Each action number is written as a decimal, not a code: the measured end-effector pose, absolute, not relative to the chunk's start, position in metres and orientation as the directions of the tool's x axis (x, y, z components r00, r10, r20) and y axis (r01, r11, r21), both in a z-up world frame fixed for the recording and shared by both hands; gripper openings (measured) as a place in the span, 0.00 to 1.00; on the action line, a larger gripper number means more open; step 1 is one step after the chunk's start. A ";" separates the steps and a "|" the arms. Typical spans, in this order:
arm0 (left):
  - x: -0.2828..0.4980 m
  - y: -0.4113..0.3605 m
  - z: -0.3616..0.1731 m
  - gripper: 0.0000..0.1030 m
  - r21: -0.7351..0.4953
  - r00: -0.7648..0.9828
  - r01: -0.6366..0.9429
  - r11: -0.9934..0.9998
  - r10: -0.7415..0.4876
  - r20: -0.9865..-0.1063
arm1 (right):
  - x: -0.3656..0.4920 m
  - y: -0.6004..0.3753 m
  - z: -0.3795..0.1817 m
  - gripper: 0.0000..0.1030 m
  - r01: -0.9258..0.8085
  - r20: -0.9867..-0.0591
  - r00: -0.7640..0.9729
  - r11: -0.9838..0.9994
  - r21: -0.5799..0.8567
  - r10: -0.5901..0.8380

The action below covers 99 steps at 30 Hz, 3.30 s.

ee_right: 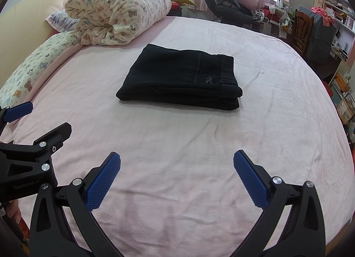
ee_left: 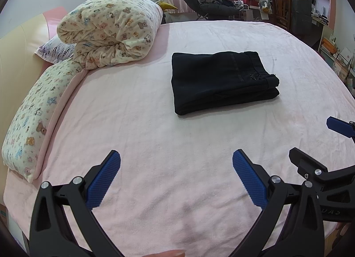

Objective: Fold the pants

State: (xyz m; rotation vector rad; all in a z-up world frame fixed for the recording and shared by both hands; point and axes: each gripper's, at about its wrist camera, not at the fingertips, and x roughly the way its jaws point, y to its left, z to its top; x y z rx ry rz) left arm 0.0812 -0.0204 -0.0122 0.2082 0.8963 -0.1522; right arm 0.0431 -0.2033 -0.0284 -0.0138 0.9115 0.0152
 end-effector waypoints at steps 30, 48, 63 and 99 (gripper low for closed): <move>0.087 -0.012 -0.012 0.98 0.112 0.613 0.207 0.972 -0.040 -0.789 | 0.043 -0.206 -0.030 0.99 -0.017 -0.791 0.611 1.000 -0.007 0.005; 0.086 -0.012 -0.015 0.98 0.122 0.609 0.210 0.970 -0.032 -0.792 | 0.043 -0.214 -0.026 0.99 -0.007 -0.790 0.613 1.000 -0.008 -0.002; 0.086 -0.012 -0.015 0.98 0.122 0.609 0.210 0.970 -0.033 -0.793 | 0.045 -0.218 -0.024 0.99 -0.009 -0.788 0.616 1.000 -0.012 -0.004; 0.097 -0.006 -0.018 0.98 0.121 0.592 0.203 0.972 -0.023 -0.806 | 0.051 -0.225 -0.024 0.99 -0.005 -0.791 0.612 1.000 -0.017 -0.010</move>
